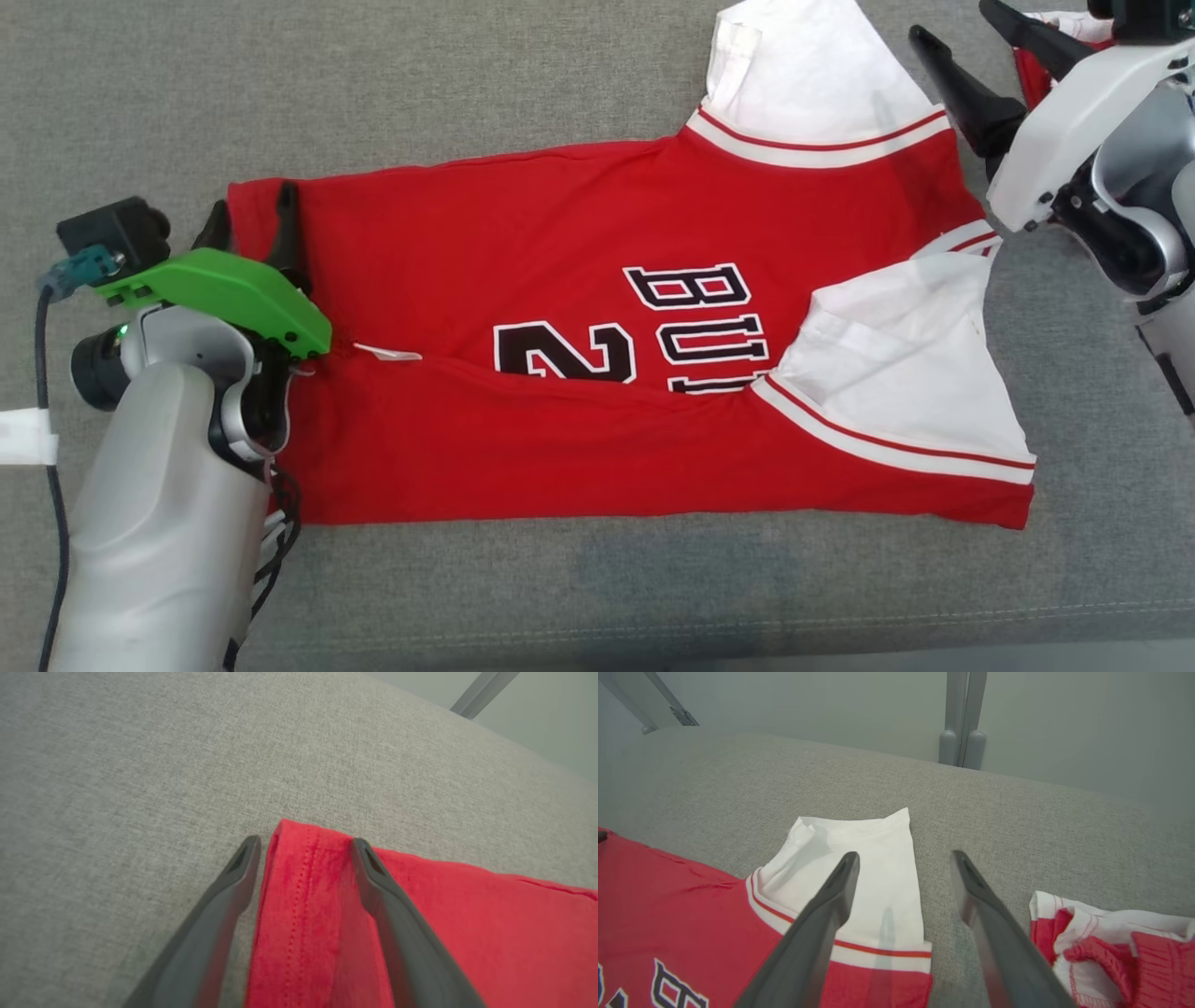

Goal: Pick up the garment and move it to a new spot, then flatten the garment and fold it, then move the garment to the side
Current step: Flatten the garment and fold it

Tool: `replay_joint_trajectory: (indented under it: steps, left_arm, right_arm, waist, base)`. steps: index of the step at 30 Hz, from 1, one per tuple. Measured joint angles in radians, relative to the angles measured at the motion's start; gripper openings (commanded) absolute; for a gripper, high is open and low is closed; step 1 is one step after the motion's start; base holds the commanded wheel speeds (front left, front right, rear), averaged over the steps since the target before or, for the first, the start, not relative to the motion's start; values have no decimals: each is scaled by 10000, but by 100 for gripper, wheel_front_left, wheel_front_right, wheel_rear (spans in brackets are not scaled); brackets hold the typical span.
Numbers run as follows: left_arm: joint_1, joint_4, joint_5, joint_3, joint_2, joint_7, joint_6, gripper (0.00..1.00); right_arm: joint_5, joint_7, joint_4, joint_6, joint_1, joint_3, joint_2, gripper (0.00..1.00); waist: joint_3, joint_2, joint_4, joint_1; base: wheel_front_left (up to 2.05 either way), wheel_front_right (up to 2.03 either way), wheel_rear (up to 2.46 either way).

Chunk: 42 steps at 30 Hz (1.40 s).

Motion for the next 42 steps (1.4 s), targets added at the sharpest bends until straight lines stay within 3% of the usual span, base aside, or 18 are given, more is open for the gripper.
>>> replay_joint_trajectory:
  steps: [1, 2, 4, 5, 8, 20, 30, 32, 33, 34, 35, 37, 38, 42]
  left_arm:
    - [-93, 52, 13, -31, -94, -4, 0, 100]
    - [-201, 82, 46, -75, -176, -12, 0, 70]
    - [-385, 113, 88, -198, -286, -67, 0, 31]
    - [-452, 113, 107, -257, -343, -140, 0, 26]
    - [-589, 161, 142, -416, -591, -299, -21, 0]
    - [-853, 219, 251, -1310, -1076, -1179, -734, 0]
    - [-898, 343, 123, -1722, -1122, -1603, -986, 0]
    - [-900, 401, 65, -1770, -1120, -1684, -988, 0]
    - [-901, 424, 65, -1810, -1120, -1687, -989, 0]
    - [-901, 441, 61, -1862, -1120, -1718, -991, 0]
    - [-905, 453, 56, -1904, -1120, -1772, -999, 0]
    - [-916, 502, 13, -1944, -1122, -1776, -999, 0]
    - [-924, 543, -10, -1952, -1122, -1785, -999, 0]
    - [-936, 731, -23, -1935, -1120, -1925, -999, 0]
  right_arm:
    - [-73, 36, 100, 0, -102, 2, -6, 100]
    - [-144, 88, 215, 0, -233, 6, -6, 100]
    - [-198, 174, 399, 0, -489, 2, -6, 100]
    - [-230, 196, 512, 0, -625, 2, -4, 100]
    - [-288, 380, 882, 0, -952, 6, -12, 100]
    - [-723, 734, 2573, -196, -1705, 46, -184, 100]
    - [-913, 769, 3632, -345, -2011, 180, -12, 100]
    - [-968, 769, 3758, -341, -2200, 280, 109, 74]
    - [-995, 761, 3829, -339, -2270, 314, 157, 74]
    - [-1011, 746, 3889, -330, -2292, 334, 199, 49]
    - [-1020, 677, 3963, -330, -2296, 353, 222, 43]
    - [-1076, 573, 4075, -328, -2320, 401, 251, 20]
    - [-1131, 489, 4128, -328, -2342, 418, 276, 0]
    - [-1237, 36, 4295, -257, -2452, 510, 468, 0]
  waist:
    - [43, 0, 45, 0]
    - [85, 0, 97, 0]
    - [161, 0, 210, 0]
    - [198, 0, 276, 0]
    - [301, 0, 493, 0]
    - [611, 0, 1746, 0]
    - [762, 0, 2527, 0]
    - [775, 0, 2590, 0]
    - [776, 0, 2603, 0]
    - [771, 0, 2606, 0]
    - [766, 0, 2606, 0]
    - [755, 0, 2600, 0]
    - [750, 0, 2592, 0]
    - [711, 0, 2479, 0]
  base:
    - [0, 0, 0]
    - [0, 0, 0]
    - [0, 0, 0]
    - [0, 0, 0]
    - [0, 0, 0]
    - [0, 0, 0]
    - [0, 0, 0]
    - [0, 0, 0]
    - [0, 0, 0]
    - [0, 0, 0]
    - [0, 0, 0]
    - [0, 0, 0]
    - [0, 0, 0]
    - [0, 0, 0]
